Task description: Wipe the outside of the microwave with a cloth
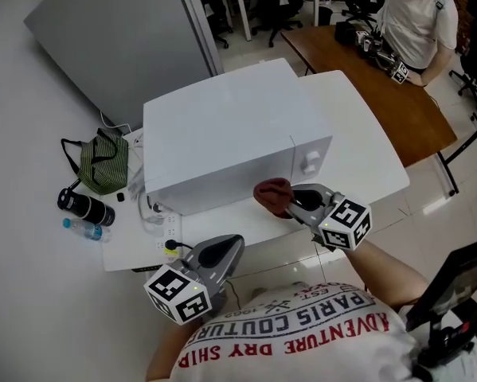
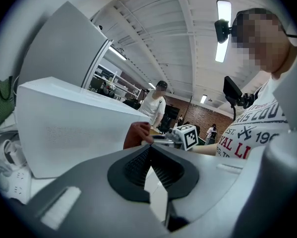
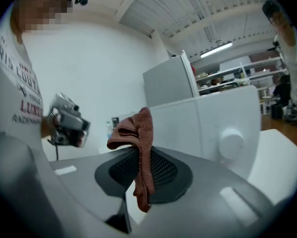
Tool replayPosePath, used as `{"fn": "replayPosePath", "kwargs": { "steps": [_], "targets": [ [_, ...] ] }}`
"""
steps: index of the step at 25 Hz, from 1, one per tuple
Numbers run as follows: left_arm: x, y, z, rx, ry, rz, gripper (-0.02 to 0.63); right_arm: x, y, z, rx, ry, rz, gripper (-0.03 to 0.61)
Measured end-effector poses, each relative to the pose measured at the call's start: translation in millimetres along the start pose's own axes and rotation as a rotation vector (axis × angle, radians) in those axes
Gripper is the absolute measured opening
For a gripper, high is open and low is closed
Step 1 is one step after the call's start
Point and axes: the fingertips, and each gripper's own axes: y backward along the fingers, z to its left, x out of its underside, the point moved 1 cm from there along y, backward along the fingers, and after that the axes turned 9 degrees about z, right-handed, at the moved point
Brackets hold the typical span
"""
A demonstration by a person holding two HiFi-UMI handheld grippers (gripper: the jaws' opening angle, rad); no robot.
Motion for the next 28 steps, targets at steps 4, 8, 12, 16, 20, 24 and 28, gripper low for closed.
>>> {"fn": "replayPosePath", "kwargs": {
  "steps": [4,8,12,16,20,24,28],
  "targets": [
    [4.5,27.9,13.5,-0.046,0.019,-0.029,0.006,-70.2,-2.0,45.0,-0.199,0.015,-0.095,0.046],
    [6.5,67.4,32.4,-0.100,0.031,-0.099,0.006,-127.9,-25.6,69.5,-0.287,0.045,-0.125,0.046],
    [-8.0,110.8,49.5,-0.155,0.004,-0.161,0.006,-165.1,-65.3,91.7,-0.304,0.083,-0.112,0.046],
    [-17.1,152.9,53.2,-0.187,-0.062,-0.197,0.006,-187.0,-114.9,107.1,-0.314,0.017,-0.081,0.046],
    [-7.9,194.3,62.2,-0.240,-0.072,-0.217,0.006,-197.3,-169.4,106.8,-0.335,-0.141,0.029,0.046],
    [6.6,230.1,76.2,-0.269,-0.044,-0.252,0.006,-200.9,-210.2,94.0,-0.295,-0.212,0.157,0.046],
    [10.1,249.1,84.3,-0.270,-0.026,-0.287,0.006,-197.3,-232.1,88.4,-0.276,-0.250,0.286,0.046]
  ]
}}
